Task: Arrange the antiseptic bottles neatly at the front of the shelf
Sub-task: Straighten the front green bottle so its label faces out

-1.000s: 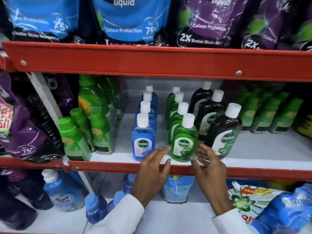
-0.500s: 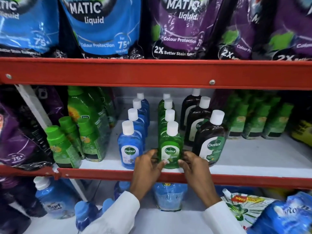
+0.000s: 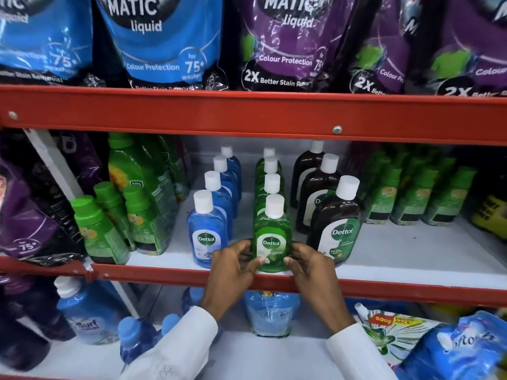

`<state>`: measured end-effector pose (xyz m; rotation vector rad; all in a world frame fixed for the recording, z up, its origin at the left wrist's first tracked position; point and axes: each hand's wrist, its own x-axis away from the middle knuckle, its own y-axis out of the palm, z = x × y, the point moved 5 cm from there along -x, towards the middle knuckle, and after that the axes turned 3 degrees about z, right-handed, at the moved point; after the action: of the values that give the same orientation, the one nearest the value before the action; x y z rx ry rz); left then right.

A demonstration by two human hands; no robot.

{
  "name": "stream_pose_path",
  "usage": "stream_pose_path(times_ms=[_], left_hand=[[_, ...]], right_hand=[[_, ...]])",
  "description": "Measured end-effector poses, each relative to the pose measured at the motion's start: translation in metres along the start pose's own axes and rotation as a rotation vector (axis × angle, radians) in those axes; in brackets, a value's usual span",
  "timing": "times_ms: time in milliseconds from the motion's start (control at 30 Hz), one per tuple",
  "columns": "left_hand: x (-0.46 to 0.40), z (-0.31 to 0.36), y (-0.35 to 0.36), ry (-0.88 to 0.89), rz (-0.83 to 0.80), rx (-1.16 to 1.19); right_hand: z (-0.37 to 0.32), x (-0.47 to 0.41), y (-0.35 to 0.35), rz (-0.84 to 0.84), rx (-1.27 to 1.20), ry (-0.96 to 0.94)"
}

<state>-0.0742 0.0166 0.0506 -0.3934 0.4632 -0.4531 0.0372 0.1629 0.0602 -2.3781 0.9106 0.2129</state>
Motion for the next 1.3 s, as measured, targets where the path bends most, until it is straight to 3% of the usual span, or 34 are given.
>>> stream_pose_path(times_ms=[100,167,267,333,400,533,633,900,1300], left_hand=[[0.007,0.004,-0.001,0.025,0.059,0.056],[0.021,0.005,-0.01,0.038,0.239,0.029],[0.054,0.026,-0.017,0.288,0.515,-0.028],[0.069,0.042,-0.002,0.424,0.486,-0.009],[0.068,0.055,0.023,0.398,0.353,-0.003],[0.051,0.072,0.068,0.166,0.161,-0.031],[0.036,0.085,0.084,0.138,0.137,-0.071],[0.019,0.083,0.095,0.063,0.173,-0.096],[0.021,0.083,0.095,0.1,0.268,-0.089]], right_hand=[[-0.004,0.007,-0.004,0.008,-0.014,-0.006],[-0.002,0.017,-0.017,0.076,0.005,-0.011],[0.01,0.037,-0.059,0.31,0.016,-0.018],[0.02,0.041,-0.087,0.455,0.033,0.006],[0.032,0.03,-0.107,0.504,0.04,0.036],[0.056,-0.006,-0.113,0.149,0.127,0.087],[0.06,-0.018,-0.109,0.007,0.227,0.006],[0.071,-0.014,-0.116,0.027,0.07,0.001],[0.079,-0.012,-0.114,-0.006,-0.04,0.011]])
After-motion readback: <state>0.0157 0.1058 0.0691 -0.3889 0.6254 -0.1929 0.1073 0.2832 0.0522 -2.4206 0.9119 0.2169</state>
